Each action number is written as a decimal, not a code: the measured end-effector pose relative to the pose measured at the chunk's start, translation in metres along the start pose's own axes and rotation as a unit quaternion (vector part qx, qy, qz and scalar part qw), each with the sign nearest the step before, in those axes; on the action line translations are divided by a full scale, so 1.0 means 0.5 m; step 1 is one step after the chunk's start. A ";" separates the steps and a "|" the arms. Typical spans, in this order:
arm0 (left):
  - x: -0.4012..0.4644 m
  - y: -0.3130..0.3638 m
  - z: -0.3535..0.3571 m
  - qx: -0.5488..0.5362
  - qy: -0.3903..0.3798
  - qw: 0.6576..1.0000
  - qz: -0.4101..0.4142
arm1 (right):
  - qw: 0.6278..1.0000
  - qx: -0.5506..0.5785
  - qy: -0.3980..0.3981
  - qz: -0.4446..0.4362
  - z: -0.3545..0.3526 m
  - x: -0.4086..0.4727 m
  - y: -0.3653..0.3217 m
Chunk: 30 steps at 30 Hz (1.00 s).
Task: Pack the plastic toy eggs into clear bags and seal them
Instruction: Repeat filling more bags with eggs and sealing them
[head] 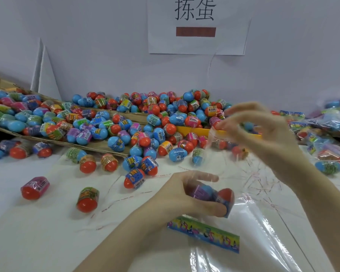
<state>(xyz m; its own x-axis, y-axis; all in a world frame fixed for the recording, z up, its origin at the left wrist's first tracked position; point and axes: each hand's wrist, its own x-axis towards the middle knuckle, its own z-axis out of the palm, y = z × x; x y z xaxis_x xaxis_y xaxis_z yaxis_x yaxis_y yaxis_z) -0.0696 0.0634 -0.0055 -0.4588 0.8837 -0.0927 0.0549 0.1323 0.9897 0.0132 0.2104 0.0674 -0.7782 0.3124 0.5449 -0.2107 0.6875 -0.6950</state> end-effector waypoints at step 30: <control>0.007 0.000 0.013 -0.044 0.072 0.994 0.068 | 0.988 0.107 0.114 -0.018 -0.023 -0.004 -0.050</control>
<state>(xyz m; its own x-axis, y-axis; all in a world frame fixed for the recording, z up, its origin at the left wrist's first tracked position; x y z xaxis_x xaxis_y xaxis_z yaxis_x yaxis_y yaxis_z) -0.0657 0.0695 -0.0065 -0.5747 0.8166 0.0533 0.0509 -0.0293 0.9983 0.0268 0.2001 0.0887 -0.6190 0.4466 0.6461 -0.3751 0.5546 -0.7427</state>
